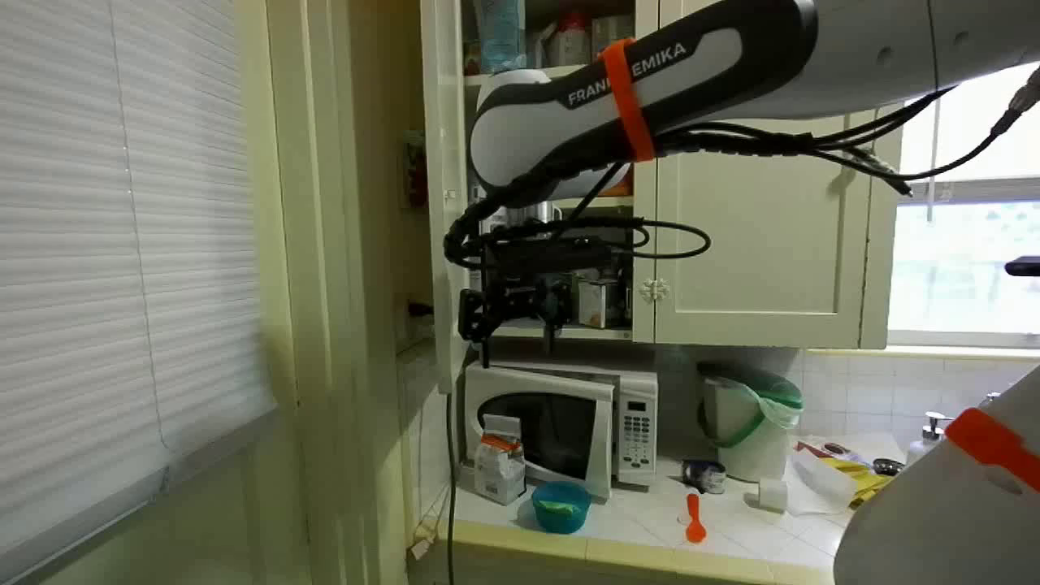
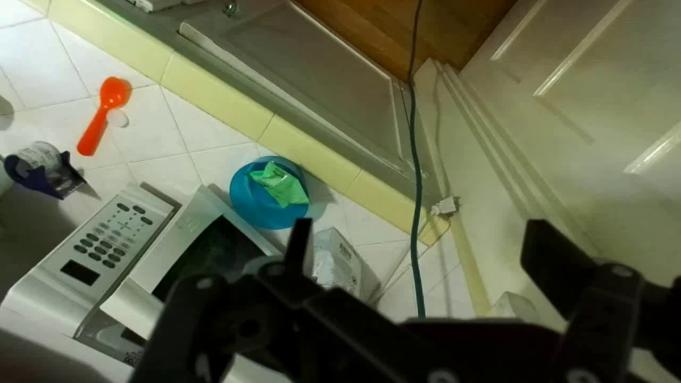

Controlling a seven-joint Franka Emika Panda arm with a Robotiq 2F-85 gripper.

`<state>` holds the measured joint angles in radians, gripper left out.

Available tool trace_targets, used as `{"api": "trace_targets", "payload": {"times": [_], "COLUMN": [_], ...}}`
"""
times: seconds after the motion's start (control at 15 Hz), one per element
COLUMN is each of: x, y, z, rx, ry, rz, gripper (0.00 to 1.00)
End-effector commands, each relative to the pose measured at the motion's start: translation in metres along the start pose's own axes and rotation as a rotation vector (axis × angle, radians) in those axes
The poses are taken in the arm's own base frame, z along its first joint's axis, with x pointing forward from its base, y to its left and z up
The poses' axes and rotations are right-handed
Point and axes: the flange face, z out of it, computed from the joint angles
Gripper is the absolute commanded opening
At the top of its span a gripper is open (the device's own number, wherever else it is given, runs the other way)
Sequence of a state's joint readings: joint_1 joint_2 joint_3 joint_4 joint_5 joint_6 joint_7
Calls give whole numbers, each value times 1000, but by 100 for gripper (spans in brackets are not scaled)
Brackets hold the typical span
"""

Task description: Move the salt packet from the second to the bottom shelf

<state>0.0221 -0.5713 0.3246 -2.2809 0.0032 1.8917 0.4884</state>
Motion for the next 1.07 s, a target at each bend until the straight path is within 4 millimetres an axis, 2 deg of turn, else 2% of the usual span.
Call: {"api": "trace_targets", "payload": {"times": [0.0,0.33,0.6,1.0], "x": [0,0,30,87], "y": [0,0,19,43], "z": [0,0,1,-7], "rx": [0,0,-34,-59], "ry": [-1,-1,63,190], "rz": [0,0,158,217], "gripper": [100,100,100,100]}}
